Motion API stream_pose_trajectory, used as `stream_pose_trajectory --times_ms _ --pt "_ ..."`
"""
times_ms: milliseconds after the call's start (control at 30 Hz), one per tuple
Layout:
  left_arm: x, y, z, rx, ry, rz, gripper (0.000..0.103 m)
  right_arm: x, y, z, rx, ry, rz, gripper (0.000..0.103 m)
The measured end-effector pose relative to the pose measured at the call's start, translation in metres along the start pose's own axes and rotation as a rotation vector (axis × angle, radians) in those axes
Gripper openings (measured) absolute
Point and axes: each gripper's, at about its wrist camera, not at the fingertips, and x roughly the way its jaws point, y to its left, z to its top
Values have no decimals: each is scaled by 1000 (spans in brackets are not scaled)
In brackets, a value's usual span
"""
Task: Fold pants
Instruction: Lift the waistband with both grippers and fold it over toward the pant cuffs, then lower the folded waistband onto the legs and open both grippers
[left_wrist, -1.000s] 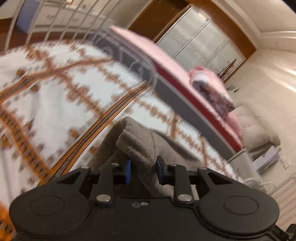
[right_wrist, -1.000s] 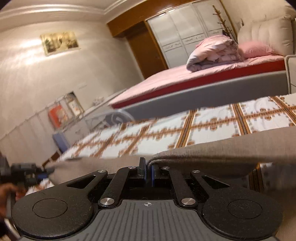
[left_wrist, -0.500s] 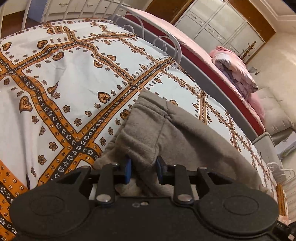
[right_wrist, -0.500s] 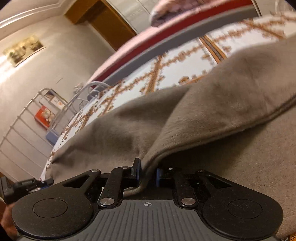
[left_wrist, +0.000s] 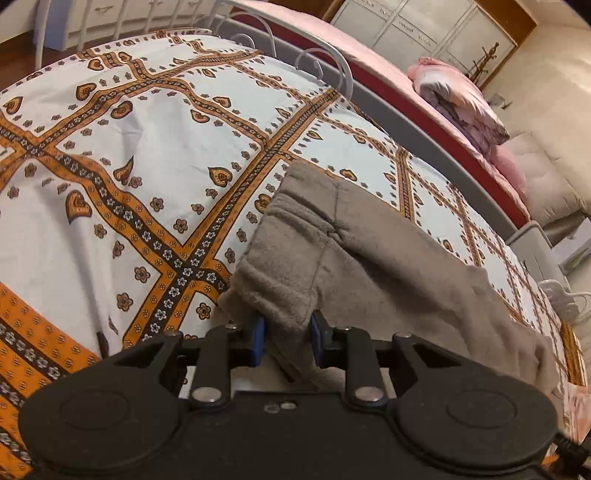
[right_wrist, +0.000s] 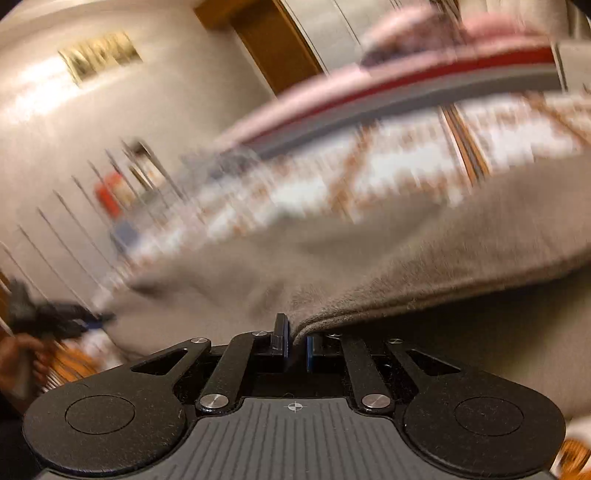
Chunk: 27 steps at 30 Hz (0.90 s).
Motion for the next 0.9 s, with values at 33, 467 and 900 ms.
stream_pose_trajectory --times_ms 33,467,900 --pt "-1 -1 0 -5 -10 4 15 11 -3 -8 9 26 -19 9" --pt "1 -14 -1 78 -26 74 15 19 12 -19 -19 50 -56 9" --pt "2 -26 6 121 -56 146 17 -61 -13 9 20 -25 -68 27"
